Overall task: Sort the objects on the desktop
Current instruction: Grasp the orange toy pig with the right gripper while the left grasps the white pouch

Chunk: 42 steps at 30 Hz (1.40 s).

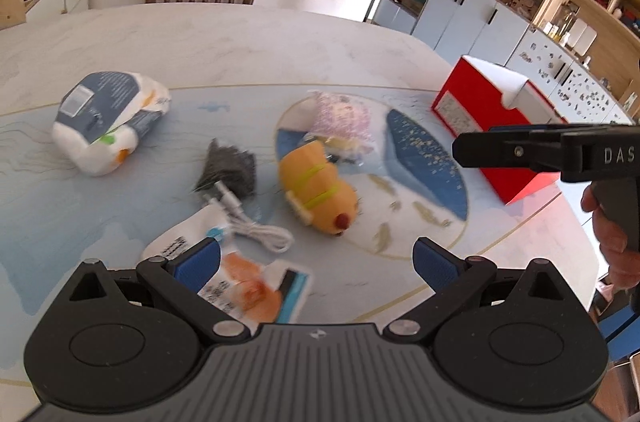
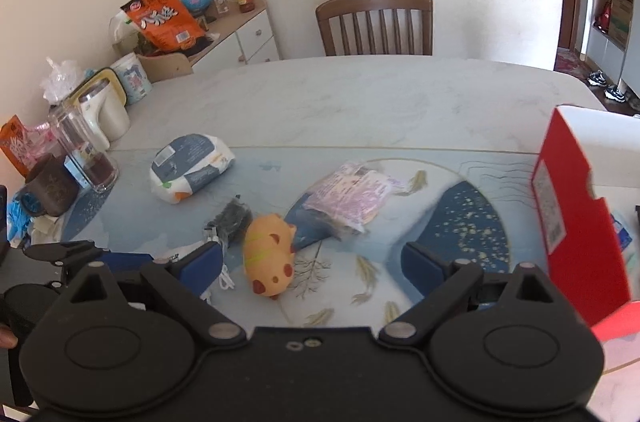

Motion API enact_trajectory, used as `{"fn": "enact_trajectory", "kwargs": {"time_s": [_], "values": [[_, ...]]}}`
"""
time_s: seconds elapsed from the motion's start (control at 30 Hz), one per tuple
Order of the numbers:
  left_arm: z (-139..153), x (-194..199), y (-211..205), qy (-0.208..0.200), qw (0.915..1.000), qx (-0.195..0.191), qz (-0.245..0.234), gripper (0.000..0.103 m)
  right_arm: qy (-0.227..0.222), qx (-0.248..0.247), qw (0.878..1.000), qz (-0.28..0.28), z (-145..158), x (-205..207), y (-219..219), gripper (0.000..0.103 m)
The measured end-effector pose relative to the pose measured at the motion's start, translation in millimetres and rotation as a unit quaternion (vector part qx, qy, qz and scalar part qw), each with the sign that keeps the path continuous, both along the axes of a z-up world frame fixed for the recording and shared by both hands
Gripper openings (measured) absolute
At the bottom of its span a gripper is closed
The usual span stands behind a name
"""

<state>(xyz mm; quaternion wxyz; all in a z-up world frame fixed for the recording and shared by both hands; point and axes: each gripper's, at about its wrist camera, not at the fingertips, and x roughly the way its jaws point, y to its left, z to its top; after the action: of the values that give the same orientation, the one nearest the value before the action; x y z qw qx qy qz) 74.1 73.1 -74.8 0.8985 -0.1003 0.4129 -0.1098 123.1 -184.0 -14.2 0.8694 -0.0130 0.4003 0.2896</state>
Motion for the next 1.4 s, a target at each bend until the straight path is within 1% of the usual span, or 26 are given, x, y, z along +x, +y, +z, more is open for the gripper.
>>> {"fn": "enact_trajectory", "kwargs": {"time_s": [0.17,0.3,0.47,0.57,0.73,0.83,0.93,0.97,1.0,1.17,1.23,1.3,1.37,1.4], "values": [[-10.4,-0.1,13.5,0.011,0.9998,0.003,0.015,0.103,0.006,-0.005,1.0,0.005,-6.9,1.1,12.8,0.095],[-15.7,1.1,25.4,0.029,0.9985,-0.004,0.046,0.103,0.012,-0.007,1.0,0.006,-13.0,3.4,20.5,0.093],[-26.3,9.9,41.1,0.08,0.9923,-0.028,0.091,0.103,0.012,-0.014,1.0,0.016,-19.2,6.2,31.6,0.092],[-31.0,13.9,41.5,0.091,0.9906,-0.019,0.1,0.103,0.015,-0.015,1.0,0.021,-23.9,9.1,37.2,0.091],[-35.4,21.0,43.2,0.093,0.9886,-0.021,0.116,0.103,0.021,-0.017,0.999,0.023,-31.5,14.5,44.8,0.09],[-38.2,22.8,45.2,0.097,0.9854,-0.011,0.139,0.103,0.024,-0.02,0.999,0.025,-37.5,16.8,50.0,0.09],[-40.0,23.9,45.3,0.098,0.9841,-0.006,0.148,0.102,0.027,-0.027,0.999,0.026,-44.0,18.5,55.3,0.089],[-41.3,24.3,44.5,0.099,0.9835,-0.002,0.152,0.102,0.029,-0.027,0.999,0.026,-46.3,19.3,57.3,0.088],[-42.1,24.5,43.2,0.098,0.9833,0.002,0.153,0.102,0.03,-0.028,0.999,0.026,-48.5,20.2,59.7,0.084],[-42.8,24.9,36.3,0.091,0.9838,0.016,0.154,0.096,0.045,-0.032,0.998,0.029,-60.2,23.4,69.0,0.084],[-42.7,24.9,34.3,0.088,0.9836,0.025,0.155,0.092,0.045,-0.039,0.998,0.031,-64.5,23.7,72.9,0.083],[-42.3,25.3,33.8,0.085,0.9832,0.03,0.158,0.09,0.048,-0.043,0.998,0.027,-67.4,25.7,74.8,0.076],[-42.8,26.8,31.9,0.082,0.9836,0.037,0.156,0.09,0.057,-0.042,0.997,0.02,-70.8,28.8,74.4,0.076],[-43.5,28.0,29.0,0.08,0.9842,0.051,0.15,0.09,0.059,-0.043,0.997,0.018,-72.7,29.9,73.9,0.075]]}}
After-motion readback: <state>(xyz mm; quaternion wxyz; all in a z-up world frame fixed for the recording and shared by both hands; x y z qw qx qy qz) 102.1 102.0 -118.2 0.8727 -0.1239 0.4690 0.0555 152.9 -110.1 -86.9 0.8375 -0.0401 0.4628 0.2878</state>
